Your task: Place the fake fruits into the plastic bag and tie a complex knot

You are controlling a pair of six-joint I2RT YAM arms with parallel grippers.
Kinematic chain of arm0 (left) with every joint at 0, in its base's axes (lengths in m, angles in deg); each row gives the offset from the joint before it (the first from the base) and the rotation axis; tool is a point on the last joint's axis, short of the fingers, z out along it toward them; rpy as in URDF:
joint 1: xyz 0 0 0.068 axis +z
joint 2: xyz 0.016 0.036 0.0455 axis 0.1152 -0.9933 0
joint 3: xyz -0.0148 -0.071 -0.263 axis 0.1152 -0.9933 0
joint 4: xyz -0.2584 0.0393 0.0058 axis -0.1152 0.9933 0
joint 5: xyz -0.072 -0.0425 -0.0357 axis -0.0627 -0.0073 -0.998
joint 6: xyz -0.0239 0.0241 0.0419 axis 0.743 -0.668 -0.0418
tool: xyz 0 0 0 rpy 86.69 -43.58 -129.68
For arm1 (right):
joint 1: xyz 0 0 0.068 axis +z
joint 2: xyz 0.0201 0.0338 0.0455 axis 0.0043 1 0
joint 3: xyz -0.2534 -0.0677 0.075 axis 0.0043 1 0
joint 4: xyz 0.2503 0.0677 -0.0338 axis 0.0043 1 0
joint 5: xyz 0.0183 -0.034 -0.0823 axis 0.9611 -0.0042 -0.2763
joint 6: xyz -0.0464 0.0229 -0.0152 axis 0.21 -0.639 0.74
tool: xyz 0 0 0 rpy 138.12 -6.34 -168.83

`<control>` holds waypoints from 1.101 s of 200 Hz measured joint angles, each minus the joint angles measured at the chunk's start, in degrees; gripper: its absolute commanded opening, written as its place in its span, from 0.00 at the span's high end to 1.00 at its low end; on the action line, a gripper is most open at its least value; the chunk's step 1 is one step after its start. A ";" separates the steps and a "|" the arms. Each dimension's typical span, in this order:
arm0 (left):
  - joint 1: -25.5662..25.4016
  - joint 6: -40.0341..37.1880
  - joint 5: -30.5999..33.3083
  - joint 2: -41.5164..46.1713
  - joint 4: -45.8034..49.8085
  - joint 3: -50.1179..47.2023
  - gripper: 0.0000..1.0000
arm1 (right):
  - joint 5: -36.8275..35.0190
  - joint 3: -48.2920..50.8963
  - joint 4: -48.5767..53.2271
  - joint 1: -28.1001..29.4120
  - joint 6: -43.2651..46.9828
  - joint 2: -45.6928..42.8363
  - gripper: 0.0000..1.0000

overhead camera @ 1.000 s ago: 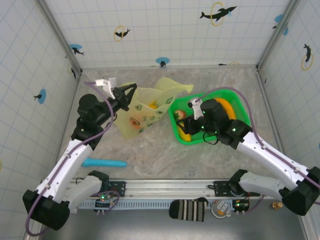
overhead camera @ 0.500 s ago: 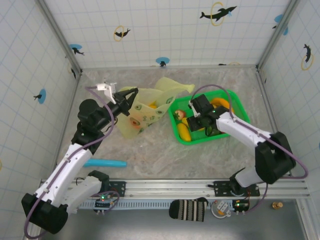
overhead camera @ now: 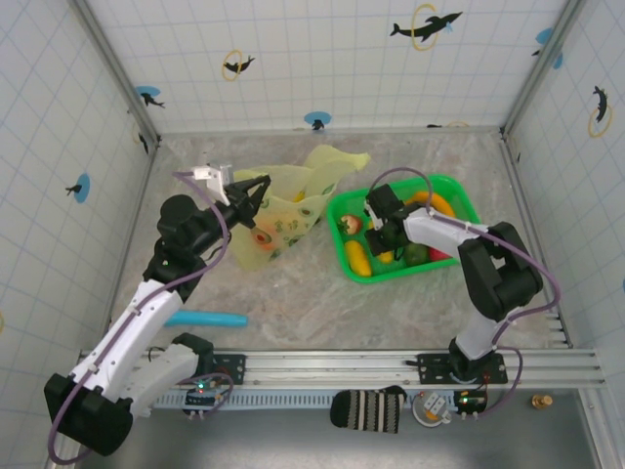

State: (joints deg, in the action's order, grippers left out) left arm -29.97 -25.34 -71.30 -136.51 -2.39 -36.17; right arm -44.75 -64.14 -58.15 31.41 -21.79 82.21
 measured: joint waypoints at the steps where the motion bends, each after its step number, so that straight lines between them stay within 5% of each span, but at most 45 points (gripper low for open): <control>1: 0.00 0.00 0.00 -0.02 0.00 0.00 1.00 | 0.09 0.00 0.02 -0.02 0.04 0.02 0.55; 66: 0.44 0.02 -0.04 -0.04 -0.61 -0.44 1.00 | 2.21 0.39 -1.18 -0.52 -1.88 -2.89 0.58; 135: 1.20 0.04 0.00 -0.04 -0.90 -0.79 1.00 | 5.11 12.46 -9.35 -2.01 -4.48 -25.77 0.58; 186: 1.99 0.07 0.15 -0.04 -0.87 -0.85 1.00 | 10.97 30.38 -29.29 -0.37 -3.69 -51.04 0.55; 220: 2.14 0.24 0.15 -0.04 -0.94 -0.85 1.00 | 13.79 27.34 -38.10 6.05 -0.52 -48.33 0.53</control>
State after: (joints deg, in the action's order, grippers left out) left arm -27.83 -25.10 -71.15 -136.56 -3.33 -37.02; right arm -30.96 -36.80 -96.25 37.46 -22.31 33.88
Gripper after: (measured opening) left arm 0.051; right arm 0.465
